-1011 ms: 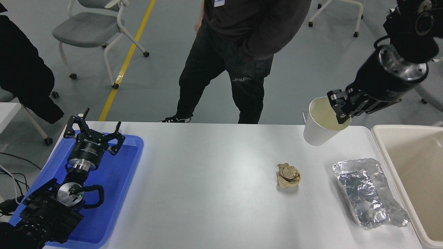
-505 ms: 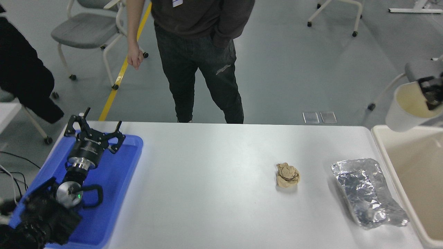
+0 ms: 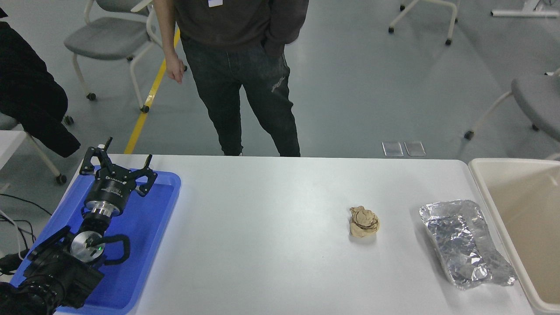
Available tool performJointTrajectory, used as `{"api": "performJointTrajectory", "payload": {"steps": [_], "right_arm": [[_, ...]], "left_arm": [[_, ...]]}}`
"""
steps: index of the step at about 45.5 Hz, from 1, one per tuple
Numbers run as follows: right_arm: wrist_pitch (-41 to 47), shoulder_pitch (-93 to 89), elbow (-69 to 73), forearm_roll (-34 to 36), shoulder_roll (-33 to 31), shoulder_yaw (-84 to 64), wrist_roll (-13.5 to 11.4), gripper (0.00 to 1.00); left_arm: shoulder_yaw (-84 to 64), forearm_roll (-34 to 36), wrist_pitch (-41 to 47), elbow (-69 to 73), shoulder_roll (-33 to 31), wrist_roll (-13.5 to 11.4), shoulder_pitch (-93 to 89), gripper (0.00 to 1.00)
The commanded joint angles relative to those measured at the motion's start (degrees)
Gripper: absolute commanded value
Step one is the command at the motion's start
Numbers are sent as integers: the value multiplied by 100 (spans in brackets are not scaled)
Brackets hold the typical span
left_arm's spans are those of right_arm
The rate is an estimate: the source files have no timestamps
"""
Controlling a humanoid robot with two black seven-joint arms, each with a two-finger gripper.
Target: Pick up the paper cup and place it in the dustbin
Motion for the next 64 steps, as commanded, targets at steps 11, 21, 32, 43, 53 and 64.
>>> {"api": "performJointTrajectory", "payload": {"steps": [11, 21, 32, 43, 53, 64], "right_arm": [[-1756, -3469, -1838, 85, 1232, 2249, 0, 0], [-1914, -3865, -2445, 244, 1716, 2663, 0, 20], [-1949, -3927, -2454, 323, 1839, 2980, -44, 100], [-1783, -3532, -2296, 270, 1751, 2910, -61, 100], [-1176, -1741, -522, 209, 539, 1786, -97, 100], [105, 1546, 1149, 261, 520, -921, -132, 100]], "left_arm": [[1, 0, 0, 5, 0, 0, -7, 100], [1, 0, 0, 5, 0, 0, -7, 100], [1, 0, 0, 5, 0, 0, -7, 100], [1, 9, 0, -13, -8, 9, -24, 100], [1, 9, 0, -13, -17, 9, -24, 100], [1, 9, 0, -13, -17, 9, -33, 100]]}}
